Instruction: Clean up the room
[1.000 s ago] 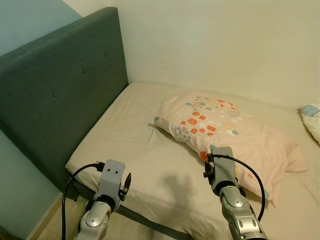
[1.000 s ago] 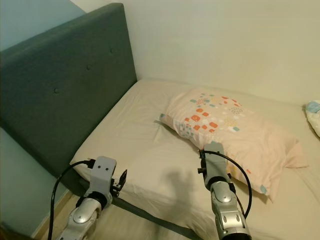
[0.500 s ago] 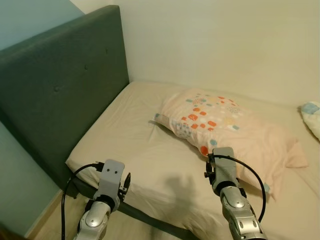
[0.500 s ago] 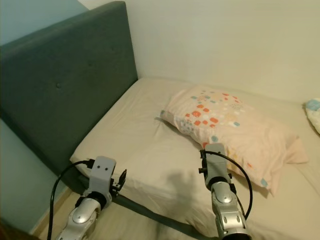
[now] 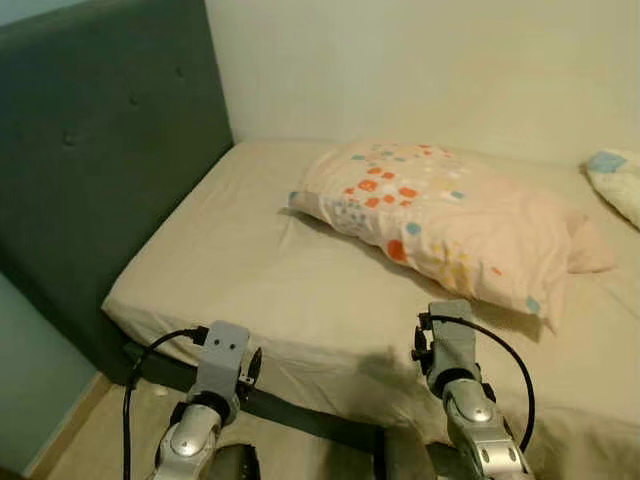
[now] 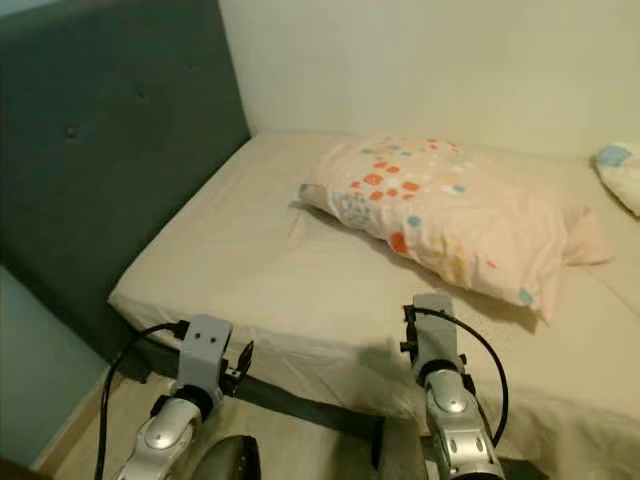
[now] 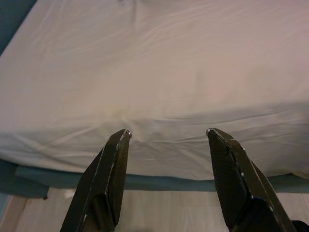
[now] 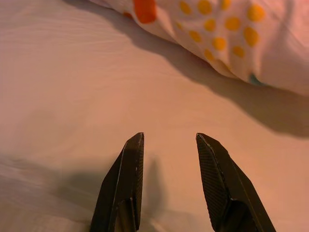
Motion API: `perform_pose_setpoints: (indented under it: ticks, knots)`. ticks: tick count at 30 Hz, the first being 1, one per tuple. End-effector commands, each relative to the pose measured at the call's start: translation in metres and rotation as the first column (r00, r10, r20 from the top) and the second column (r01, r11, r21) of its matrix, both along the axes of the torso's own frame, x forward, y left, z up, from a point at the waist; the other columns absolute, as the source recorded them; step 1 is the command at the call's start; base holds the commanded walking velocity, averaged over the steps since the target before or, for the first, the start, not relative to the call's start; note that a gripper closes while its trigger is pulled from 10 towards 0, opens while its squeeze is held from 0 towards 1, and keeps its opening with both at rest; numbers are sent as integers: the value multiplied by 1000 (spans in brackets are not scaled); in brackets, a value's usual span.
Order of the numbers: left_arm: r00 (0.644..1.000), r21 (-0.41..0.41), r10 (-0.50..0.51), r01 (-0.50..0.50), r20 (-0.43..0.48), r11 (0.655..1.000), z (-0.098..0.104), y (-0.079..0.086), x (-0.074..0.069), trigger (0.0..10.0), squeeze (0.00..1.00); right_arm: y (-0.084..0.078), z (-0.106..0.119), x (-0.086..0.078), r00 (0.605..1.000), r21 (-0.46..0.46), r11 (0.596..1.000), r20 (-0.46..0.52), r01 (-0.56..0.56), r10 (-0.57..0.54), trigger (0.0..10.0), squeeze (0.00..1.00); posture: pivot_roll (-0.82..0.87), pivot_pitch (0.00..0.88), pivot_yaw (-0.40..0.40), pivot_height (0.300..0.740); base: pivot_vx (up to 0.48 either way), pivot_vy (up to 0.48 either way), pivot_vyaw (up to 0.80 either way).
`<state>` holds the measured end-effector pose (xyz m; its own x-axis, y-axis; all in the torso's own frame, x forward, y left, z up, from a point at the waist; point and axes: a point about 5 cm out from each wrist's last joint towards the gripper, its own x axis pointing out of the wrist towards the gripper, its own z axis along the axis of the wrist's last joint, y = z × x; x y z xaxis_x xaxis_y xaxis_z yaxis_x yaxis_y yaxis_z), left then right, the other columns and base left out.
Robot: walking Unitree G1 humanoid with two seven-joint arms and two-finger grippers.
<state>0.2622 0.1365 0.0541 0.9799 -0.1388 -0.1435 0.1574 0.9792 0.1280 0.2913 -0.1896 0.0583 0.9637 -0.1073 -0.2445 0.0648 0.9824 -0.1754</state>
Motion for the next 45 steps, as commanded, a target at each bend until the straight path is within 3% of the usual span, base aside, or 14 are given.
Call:
perform_pose_setpoints:
  ticks: [1, 7, 15, 30, 31, 32, 33, 36, 37, 41, 45]
  knots:
    - [1000, 11, -10, 10, -21, 1000, -5, 0, -2, 10000, 0, 1, -1, -1, 1000, 15, 1000, 0, 7, -7, 10000, 0, -75, 117, 26, 601, 0, 0, 0]
    - [999, 16, -22, 22, -26, 1000, -5, -1, -3, 10000, 0, -2, 0, 0, 1000, 39, 999, 6, 30, -30, 10000, 0, -75, 117, 26, 601, 0, 0, 0]
    - [1000, 21, -10, 10, -18, 1000, -4, 4, -3, 10000, 0, -2, 2, 0, 999, 46, 999, 18, 27, -28, 10000, 0, -73, 119, 26, 567, 0, 0, 0]
    - [1000, 20, -24, 24, -21, 1000, -5, 3, -4, 10000, 0, -1, 7, 3, 998, 48, 998, 59, 34, -37, 10000, 0, -71, 121, 30, 567, 0, 0, 0]
    - [1000, 19, -21, 22, -17, 1000, -4, 5, -3, 10000, 0, -1, 10, 4, 997, 43, 999, 74, 28, -31, 10000, 208, -72, 124, 32, 567, 0, 0, 0]
    - [1000, 16, -15, 15, -10, 1000, -3, 7, -3, 10000, 0, 1, 12, 6, 995, 28, 999, 92, 20, -23, 10000, 914, -72, 124, 32, 567, 0, 0, 0]
    - [1000, 15, -15, 15, 1, 1000, -1, 9, -2, 10000, 0, 1, 16, 11, 993, 13, 1000, 112, 25, -26, 10000, 1000, -72, 124, 32, 567, 0, 0, 0]
    - [1000, 16, -18, 18, 21, 1000, 3, 13, 0, 10000, 0, -1, 23, 20, 989, -19, 999, 144, 50, -46, 10000, 1000, -69, 130, 34, 567, 0, 0, 0]
    - [999, 10, -18, 18, 48, 1000, 9, 19, 3, 10000, 0, -6, 33, 31, 981, -36, 996, 176, 86, -79, 10000, 1000, -60, 142, 31, 567, 0, 0, 0]
    - [994, -12, -14, 16, 107, 1000, 23, 29, 6, 10000, 0, -17, 51, 49, 965, -62, 987, 223, 151, -134, 10000, 1000, -50, 157, 25, 567, 0, 0, 0]
    - [987, -12, -45, 48, 154, 999, 35, 35, 8, 10000, 0, -24, 59, 59, 961, -95, 981, 234, 171, -145, 10000, 1000, -32, 185, 18, 567, 0, 0, 0]
